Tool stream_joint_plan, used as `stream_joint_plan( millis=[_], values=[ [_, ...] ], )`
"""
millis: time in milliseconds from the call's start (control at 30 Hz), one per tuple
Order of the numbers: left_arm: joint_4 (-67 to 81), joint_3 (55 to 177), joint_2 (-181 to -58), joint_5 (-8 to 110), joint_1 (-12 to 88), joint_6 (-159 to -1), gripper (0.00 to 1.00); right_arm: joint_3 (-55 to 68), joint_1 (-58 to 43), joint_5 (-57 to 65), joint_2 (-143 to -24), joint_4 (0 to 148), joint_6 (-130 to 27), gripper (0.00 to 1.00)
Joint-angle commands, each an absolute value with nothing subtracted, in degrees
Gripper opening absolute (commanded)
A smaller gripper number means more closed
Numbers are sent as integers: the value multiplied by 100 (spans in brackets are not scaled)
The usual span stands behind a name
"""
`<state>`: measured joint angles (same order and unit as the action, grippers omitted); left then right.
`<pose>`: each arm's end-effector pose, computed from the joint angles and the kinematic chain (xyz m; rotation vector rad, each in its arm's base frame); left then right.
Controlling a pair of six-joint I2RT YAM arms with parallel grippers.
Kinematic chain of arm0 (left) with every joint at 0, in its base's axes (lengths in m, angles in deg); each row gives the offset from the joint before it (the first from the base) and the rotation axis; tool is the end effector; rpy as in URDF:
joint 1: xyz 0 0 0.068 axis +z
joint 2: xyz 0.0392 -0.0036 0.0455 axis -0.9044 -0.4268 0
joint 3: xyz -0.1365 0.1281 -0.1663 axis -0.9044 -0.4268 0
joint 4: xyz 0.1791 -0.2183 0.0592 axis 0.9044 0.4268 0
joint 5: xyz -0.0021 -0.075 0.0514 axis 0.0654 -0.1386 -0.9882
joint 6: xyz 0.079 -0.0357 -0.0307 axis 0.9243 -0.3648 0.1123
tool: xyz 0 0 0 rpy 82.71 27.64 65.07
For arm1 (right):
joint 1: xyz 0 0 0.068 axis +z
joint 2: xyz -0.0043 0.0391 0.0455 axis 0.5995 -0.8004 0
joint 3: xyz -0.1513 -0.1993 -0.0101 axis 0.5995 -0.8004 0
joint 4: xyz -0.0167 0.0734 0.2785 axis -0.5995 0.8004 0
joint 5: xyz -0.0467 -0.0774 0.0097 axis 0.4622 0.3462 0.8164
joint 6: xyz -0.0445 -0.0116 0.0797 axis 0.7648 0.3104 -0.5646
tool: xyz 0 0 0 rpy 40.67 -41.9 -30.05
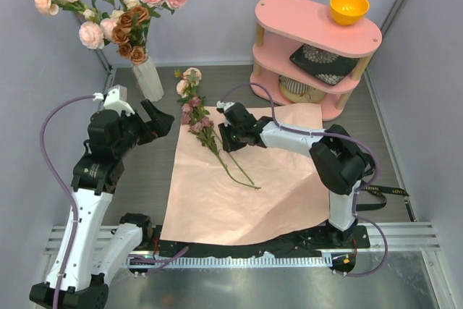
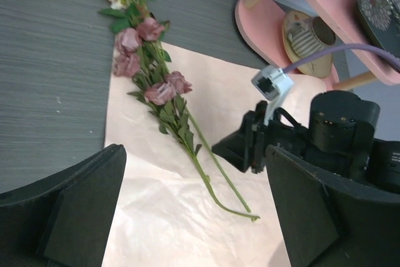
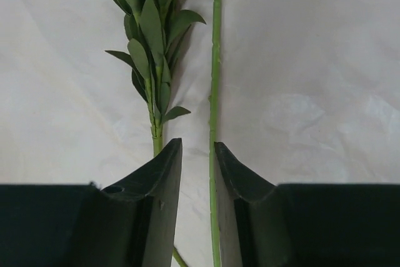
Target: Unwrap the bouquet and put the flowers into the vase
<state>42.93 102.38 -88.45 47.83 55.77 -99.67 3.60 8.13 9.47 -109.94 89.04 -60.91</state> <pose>0.2432 -0.0455 0.3526 -0.3246 1.9347 -0.5527 0.3161 0.3209 0.1143 -0.6420 2.4435 0.5116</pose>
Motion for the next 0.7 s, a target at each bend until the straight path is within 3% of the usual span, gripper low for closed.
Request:
stream_joint_plan(
  millis=[0, 233, 467, 667],
  values=[
    [4071, 9976, -9080, 5533, 5595, -10308, 97, 872, 1036, 1167, -11243, 9077, -5903, 32],
    [3816, 9712, -9160, 5877, 5595, -10545, 94, 1128, 1256, 2047, -11700, 9236, -5692, 29],
    [3868, 9686, -9116, 5930, 5595, -10589, 94, 1155, 1300, 2354, -11938, 9227, -5675, 19],
    [3877, 9668, -9116, 5956, 5604, -10642, 94, 1146, 1361, 2461, -11640, 9262, -5569, 20]
  ],
)
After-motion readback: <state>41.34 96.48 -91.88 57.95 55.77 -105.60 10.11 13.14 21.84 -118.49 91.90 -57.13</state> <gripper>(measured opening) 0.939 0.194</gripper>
